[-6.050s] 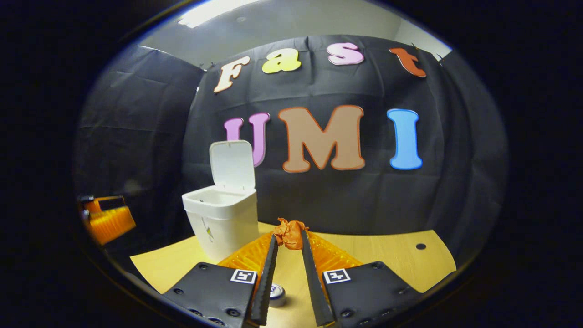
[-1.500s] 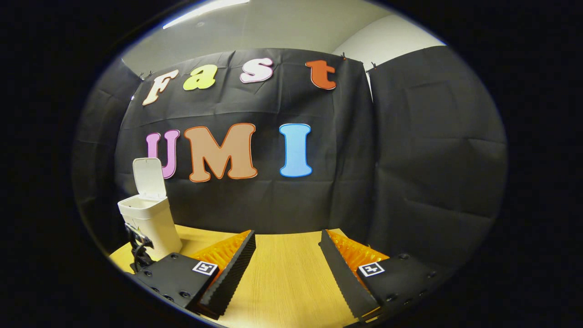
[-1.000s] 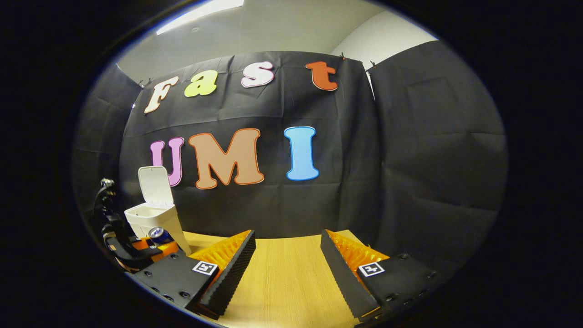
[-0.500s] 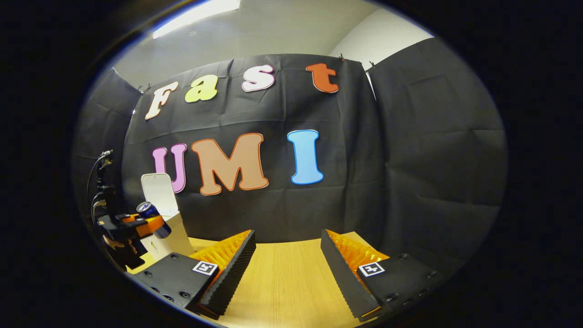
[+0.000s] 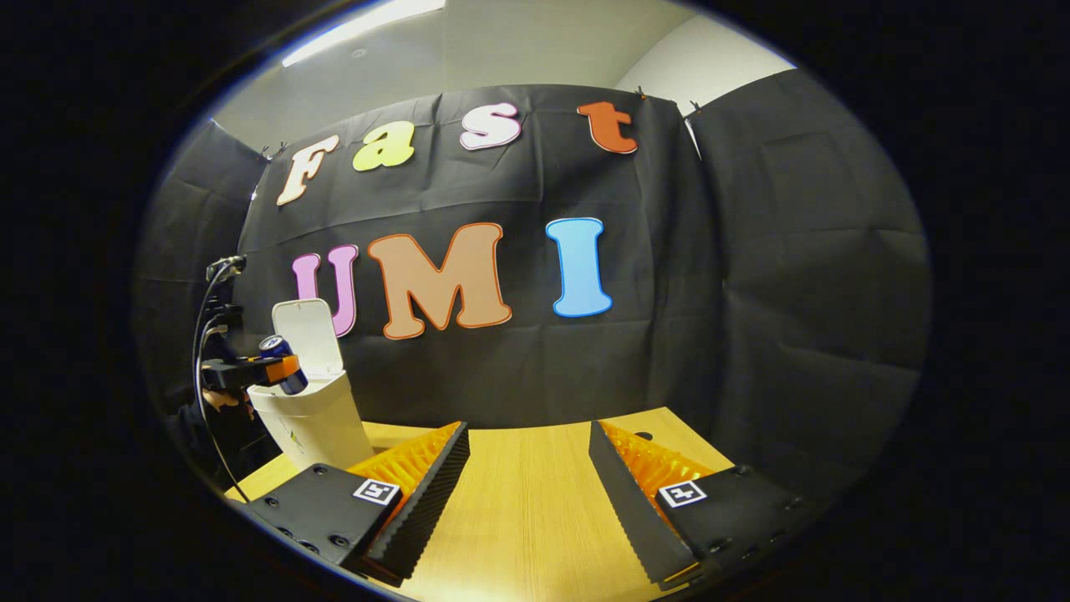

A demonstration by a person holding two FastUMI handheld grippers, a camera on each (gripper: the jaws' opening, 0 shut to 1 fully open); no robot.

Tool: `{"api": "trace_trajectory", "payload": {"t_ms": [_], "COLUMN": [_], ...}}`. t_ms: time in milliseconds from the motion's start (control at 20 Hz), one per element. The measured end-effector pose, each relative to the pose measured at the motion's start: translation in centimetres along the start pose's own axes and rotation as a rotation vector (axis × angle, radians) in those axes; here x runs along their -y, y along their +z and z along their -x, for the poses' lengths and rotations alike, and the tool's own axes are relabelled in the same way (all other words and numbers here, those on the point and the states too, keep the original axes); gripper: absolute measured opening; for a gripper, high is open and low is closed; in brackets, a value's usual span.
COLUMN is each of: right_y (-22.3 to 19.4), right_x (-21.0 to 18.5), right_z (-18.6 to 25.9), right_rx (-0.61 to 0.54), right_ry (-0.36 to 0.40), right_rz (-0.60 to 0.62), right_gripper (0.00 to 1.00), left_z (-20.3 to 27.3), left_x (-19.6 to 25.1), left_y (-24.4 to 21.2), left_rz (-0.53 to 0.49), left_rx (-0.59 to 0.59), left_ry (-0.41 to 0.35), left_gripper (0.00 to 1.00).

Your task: Press the lid of the desktop garbage bin to open it, pick up the crumpled paper on the desktop and throw it into the bin, then pick up the pop can on the desktop and drop it into the bin, and finally close the garbage bin lid.

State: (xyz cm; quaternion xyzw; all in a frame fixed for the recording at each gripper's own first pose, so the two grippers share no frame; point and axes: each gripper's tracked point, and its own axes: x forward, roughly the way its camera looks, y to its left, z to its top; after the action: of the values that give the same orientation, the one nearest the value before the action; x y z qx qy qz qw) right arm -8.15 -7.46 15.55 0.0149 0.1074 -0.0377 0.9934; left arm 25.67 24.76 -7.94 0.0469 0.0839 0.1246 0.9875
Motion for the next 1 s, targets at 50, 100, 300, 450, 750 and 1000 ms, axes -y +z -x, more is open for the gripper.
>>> {"api": "trace_trajectory", "payload": {"t_ms": [50,100,300,450,750,1000], "right_y": [-0.1,-0.2,-0.8,-1.6,-1.5,-1.5], "right_x": [-0.4,-0.6,-2.1,-2.9,-3.6,-4.2], "right_z": [0.0,0.0,-0.1,0.2,0.2,-0.1], "right_rx": [-0.003,-0.006,-0.024,-0.037,-0.040,-0.041], "right_ry": [0.004,0.007,0.022,0.036,0.050,0.063], "right_rz": [0.003,0.004,0.007,0.015,0.024,0.024], "right_gripper": [0.96,0.96,0.96,0.96,0.96,0.96], "left_z": [-0.5,-1.0,-2.5,-3.5,-3.1,-3.2], "left_x": [-0.4,-0.8,-1.7,-2.6,-2.6,-2.1], "left_y": [-0.8,-1.6,-4.3,-5.0,-3.1,3.5], "left_rz": [-0.004,-0.009,0.002,0.007,0.001,0.012], "left_rx": [-0.017,-0.036,-0.095,-0.097,-0.062,0.046], "left_ry": [0.006,0.014,0.031,0.057,0.046,0.008], "left_gripper": [0.73,0.73,0.74,0.75,0.99,0.95]}}
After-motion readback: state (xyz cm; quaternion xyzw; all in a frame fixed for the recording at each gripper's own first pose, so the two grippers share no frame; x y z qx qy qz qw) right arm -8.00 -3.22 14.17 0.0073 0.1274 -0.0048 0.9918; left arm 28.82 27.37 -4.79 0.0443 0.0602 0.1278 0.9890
